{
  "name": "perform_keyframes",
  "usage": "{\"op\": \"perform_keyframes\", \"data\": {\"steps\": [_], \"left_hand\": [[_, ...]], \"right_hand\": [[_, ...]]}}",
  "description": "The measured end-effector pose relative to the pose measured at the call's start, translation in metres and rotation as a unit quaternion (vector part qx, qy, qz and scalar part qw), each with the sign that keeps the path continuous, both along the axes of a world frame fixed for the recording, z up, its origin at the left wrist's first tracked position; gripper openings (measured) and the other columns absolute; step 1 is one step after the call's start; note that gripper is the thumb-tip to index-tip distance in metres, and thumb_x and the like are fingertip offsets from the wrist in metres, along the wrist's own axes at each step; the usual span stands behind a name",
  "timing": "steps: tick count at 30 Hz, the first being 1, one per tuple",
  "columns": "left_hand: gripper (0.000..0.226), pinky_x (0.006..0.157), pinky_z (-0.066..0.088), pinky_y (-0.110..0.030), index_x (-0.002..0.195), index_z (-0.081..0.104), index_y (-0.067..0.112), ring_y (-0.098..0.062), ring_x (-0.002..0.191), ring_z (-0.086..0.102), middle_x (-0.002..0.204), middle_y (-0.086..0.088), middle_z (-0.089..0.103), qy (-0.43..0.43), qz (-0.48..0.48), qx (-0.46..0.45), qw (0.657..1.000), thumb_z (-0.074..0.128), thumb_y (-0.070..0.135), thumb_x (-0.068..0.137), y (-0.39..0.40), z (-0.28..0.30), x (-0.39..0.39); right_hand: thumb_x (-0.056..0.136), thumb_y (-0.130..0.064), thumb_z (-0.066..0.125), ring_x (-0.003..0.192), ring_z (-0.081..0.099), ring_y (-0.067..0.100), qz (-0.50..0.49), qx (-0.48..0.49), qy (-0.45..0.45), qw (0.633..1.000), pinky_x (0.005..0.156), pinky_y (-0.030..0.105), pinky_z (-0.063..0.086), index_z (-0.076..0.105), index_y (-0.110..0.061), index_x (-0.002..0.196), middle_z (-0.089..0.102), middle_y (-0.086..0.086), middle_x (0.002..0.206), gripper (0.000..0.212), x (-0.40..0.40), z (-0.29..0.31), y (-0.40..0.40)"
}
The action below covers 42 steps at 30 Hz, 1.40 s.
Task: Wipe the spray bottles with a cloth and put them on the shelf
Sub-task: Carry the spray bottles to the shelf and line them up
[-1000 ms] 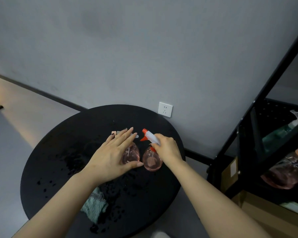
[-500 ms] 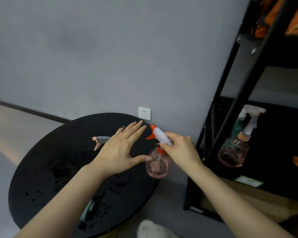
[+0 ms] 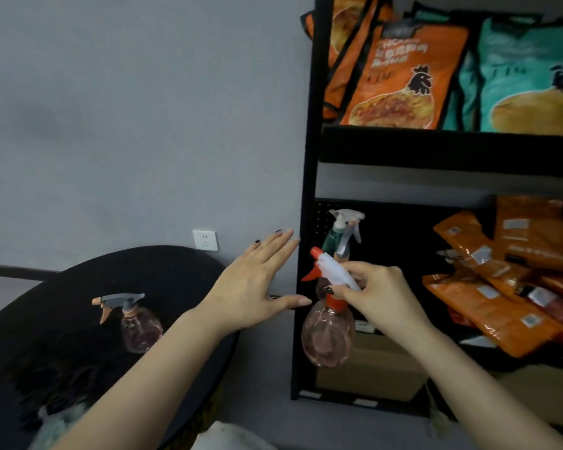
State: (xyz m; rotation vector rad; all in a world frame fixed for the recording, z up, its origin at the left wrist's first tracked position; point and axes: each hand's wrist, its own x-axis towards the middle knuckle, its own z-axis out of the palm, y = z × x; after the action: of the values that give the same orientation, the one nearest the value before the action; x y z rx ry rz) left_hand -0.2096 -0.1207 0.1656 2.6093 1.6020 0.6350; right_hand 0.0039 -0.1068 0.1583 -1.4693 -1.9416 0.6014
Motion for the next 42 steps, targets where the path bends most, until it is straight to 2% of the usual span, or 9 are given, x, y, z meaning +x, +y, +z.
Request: {"op": "perform_keyframes", "data": {"steps": [4, 10, 15, 20, 24, 28, 32, 35, 42], "left_hand": [[0.091, 0.104, -0.014, -0.009, 0.148, 0.007, 0.028, 0.002, 0.139, -0.006, 0.153, 0.016, -0.002, 0.003, -0.035, 0.007, 0.999, 0.044, 0.07, 0.076, 0.008, 0.008, 0.036], [0.093, 0.104, -0.01, -0.008, 0.148, 0.009, 0.028, 0.004, 0.137, -0.004, 0.151, 0.018, -0.002, 0.0, -0.061, 0.006, 0.998, 0.044, 0.071, 0.073, 0.023, 0.014, 0.073], [0.096, 0.104, -0.009, -0.01, 0.148, 0.01, 0.027, 0.006, 0.134, -0.006, 0.148, 0.02, -0.002, -0.002, -0.058, -0.001, 0.998, 0.041, 0.074, 0.071, 0.04, 0.01, 0.089], [0.093, 0.1, -0.015, -0.003, 0.147, 0.008, 0.028, 0.006, 0.134, -0.008, 0.146, 0.021, -0.004, 0.008, -0.054, -0.004, 0.998, 0.039, 0.072, 0.071, 0.057, 0.005, 0.097], [0.093, 0.101, -0.015, -0.005, 0.145, 0.003, 0.03, 0.006, 0.134, -0.009, 0.146, 0.022, -0.006, 0.007, -0.055, -0.008, 0.998, 0.037, 0.074, 0.07, 0.069, -0.002, 0.097], [0.093, 0.103, -0.014, -0.007, 0.147, 0.008, 0.028, 0.007, 0.134, -0.01, 0.146, 0.023, -0.007, 0.006, -0.058, -0.011, 0.998, 0.04, 0.072, 0.072, 0.078, -0.008, 0.096], [0.093, 0.106, -0.009, -0.012, 0.148, 0.015, 0.024, 0.003, 0.136, -0.004, 0.148, 0.021, -0.003, 0.003, -0.057, -0.008, 0.998, 0.042, 0.071, 0.073, 0.084, -0.013, 0.095], [0.093, 0.105, -0.012, -0.009, 0.148, 0.014, 0.024, 0.008, 0.134, -0.01, 0.145, 0.025, -0.008, 0.004, -0.062, -0.009, 0.998, 0.042, 0.071, 0.073, 0.088, -0.014, 0.094], [0.093, 0.105, -0.011, -0.01, 0.148, 0.015, 0.022, 0.006, 0.135, -0.007, 0.146, 0.023, -0.01, 0.001, -0.065, -0.01, 0.998, 0.042, 0.07, 0.073, 0.089, -0.016, 0.091]], "right_hand": [[0.079, -0.023, 0.073, 0.095, 0.064, 0.007, -0.034, 0.015, -0.001, 0.999, 0.081, 0.023, 0.053, 0.066, -0.023, 0.115, 0.069, -0.003, 0.108, 0.036, 0.04, 0.011, 0.006], [0.08, -0.02, 0.072, 0.09, 0.063, 0.006, -0.073, 0.037, -0.012, 0.997, 0.069, 0.01, 0.044, 0.067, -0.018, 0.113, 0.07, 0.001, 0.106, 0.034, 0.082, 0.023, 0.027], [0.081, -0.019, 0.072, 0.094, 0.065, 0.014, -0.109, 0.056, -0.011, 0.992, 0.073, 0.019, 0.048, 0.067, -0.014, 0.114, 0.07, 0.004, 0.106, 0.034, 0.101, 0.025, 0.066], [0.083, -0.022, 0.069, 0.083, 0.063, 0.015, -0.139, 0.062, -0.028, 0.988, 0.062, 0.018, 0.044, 0.067, -0.012, 0.11, 0.071, 0.006, 0.096, 0.029, 0.102, 0.016, 0.116], [0.086, -0.027, 0.065, 0.095, 0.059, 0.022, -0.153, 0.032, -0.066, 0.985, 0.07, 0.029, 0.047, 0.062, -0.013, 0.114, 0.067, 0.008, 0.099, 0.031, 0.095, 0.002, 0.156], [0.09, -0.029, 0.06, 0.091, 0.057, 0.02, -0.166, 0.003, -0.099, 0.981, 0.065, 0.026, 0.038, 0.06, -0.014, 0.116, 0.065, 0.008, 0.105, 0.03, 0.088, -0.012, 0.186], [0.089, -0.027, 0.061, 0.096, 0.062, 0.024, -0.174, -0.002, -0.082, 0.981, 0.067, 0.025, 0.04, 0.061, -0.011, 0.113, 0.067, 0.009, 0.105, 0.029, 0.086, -0.028, 0.204], [0.087, -0.027, 0.063, 0.093, 0.063, 0.026, -0.177, -0.001, -0.075, 0.981, 0.067, 0.024, 0.041, 0.063, -0.01, 0.109, 0.068, 0.01, 0.101, 0.027, 0.085, -0.035, 0.212], [0.086, -0.027, 0.065, 0.093, 0.063, 0.029, -0.175, -0.005, -0.078, 0.982, 0.074, 0.031, 0.049, 0.063, -0.008, 0.107, 0.068, 0.012, 0.1, 0.029, 0.08, -0.049, 0.219]]}}
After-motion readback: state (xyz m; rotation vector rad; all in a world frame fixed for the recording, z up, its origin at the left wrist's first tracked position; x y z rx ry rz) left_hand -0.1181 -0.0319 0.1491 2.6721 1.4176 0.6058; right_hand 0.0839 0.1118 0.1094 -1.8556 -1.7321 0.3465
